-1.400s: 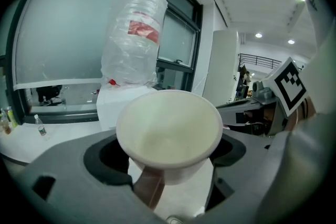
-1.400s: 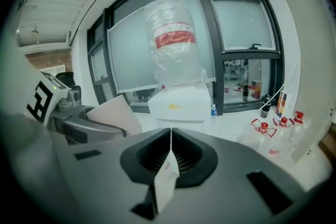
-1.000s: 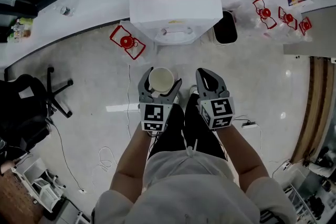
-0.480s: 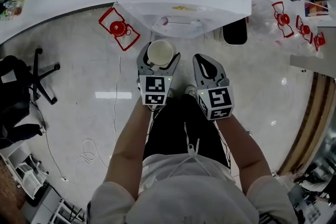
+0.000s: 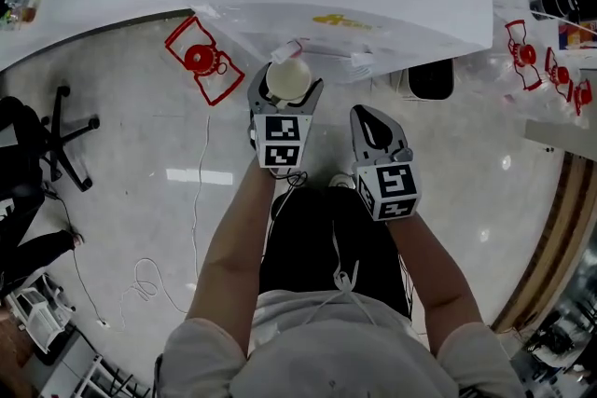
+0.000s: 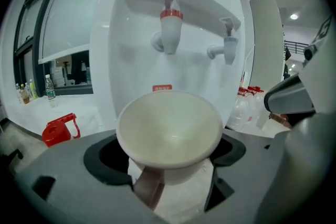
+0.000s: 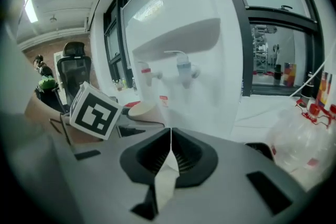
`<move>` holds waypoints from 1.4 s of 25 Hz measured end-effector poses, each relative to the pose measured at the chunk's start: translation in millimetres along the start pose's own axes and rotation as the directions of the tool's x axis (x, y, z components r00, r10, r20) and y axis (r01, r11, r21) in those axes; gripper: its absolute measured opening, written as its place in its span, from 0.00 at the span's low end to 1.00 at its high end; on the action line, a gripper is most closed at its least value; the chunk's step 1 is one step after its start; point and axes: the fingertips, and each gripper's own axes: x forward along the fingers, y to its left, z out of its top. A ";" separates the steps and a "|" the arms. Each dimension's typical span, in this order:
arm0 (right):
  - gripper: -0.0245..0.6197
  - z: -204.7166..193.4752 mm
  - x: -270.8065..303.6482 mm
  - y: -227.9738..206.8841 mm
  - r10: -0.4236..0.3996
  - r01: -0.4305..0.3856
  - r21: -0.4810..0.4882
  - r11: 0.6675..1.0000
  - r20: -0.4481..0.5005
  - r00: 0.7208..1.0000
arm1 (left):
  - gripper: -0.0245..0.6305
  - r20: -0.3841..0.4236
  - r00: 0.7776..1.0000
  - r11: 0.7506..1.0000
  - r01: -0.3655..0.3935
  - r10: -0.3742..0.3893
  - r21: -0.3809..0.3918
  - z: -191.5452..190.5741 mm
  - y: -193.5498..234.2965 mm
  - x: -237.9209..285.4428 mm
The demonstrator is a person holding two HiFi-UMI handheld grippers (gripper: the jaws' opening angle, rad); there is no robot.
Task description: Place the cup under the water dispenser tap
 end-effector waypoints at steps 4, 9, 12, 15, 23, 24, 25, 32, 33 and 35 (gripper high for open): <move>0.08 -4.2 10.5 -9.5 -0.011 0.011 0.003 1.000 -0.002 1.000 | 0.72 -0.010 1.000 1.000 -0.014 0.015 0.009 -9.5 3.2 22.7; 0.08 -0.8 11.7 -8.0 -0.013 0.013 -0.108 0.994 0.007 1.000 | 0.72 -0.027 0.999 0.999 -0.032 0.032 0.023 -13.4 6.0 37.3; 0.08 0.9 11.5 -6.1 -0.003 0.004 -0.119 0.993 0.011 1.000 | 0.72 -0.040 0.998 0.998 -0.051 0.053 0.033 -19.4 8.7 39.3; 0.08 0.9 9.7 -6.5 -0.001 0.003 -0.114 0.993 0.010 1.000 | 0.72 -0.042 0.997 0.997 -0.067 0.069 0.040 -20.6 11.1 40.0; 0.08 -1.7 3.0 -8.9 -0.012 0.011 -0.097 0.995 -0.010 1.000 | 0.73 0.024 0.998 0.996 -0.052 0.050 0.078 -9.1 6.1 38.3; 0.08 -1.2 1.2 -7.5 -0.012 0.011 -0.095 0.995 -0.014 1.000 | 0.75 0.037 0.998 0.996 -0.049 0.047 0.077 -4.3 5.0 35.2; 0.08 -0.3 -0.8 -5.5 -0.011 0.010 -0.093 0.996 -0.017 1.000 | 0.76 0.048 0.998 0.996 -0.049 0.046 0.072 1.0 4.5 31.1; 0.08 24.2 -25.5 19.9 0.007 -0.009 -0.089 0.996 -0.028 1.000 | 0.77 0.065 0.998 0.999 -0.029 0.026 0.045 37.6 -2.2 -15.3; 0.08 30.8 -30.8 23.5 0.007 -0.009 -0.086 0.996 -0.026 1.000 | 0.77 0.073 0.997 0.999 -0.029 0.026 0.045 46.1 -3.1 -26.0; 0.08 45.3 -42.4 30.2 0.005 -0.007 -0.078 0.997 -0.019 1.000 | 0.77 0.084 0.996 0.999 -0.027 0.023 0.046 62.7 -6.8 -48.8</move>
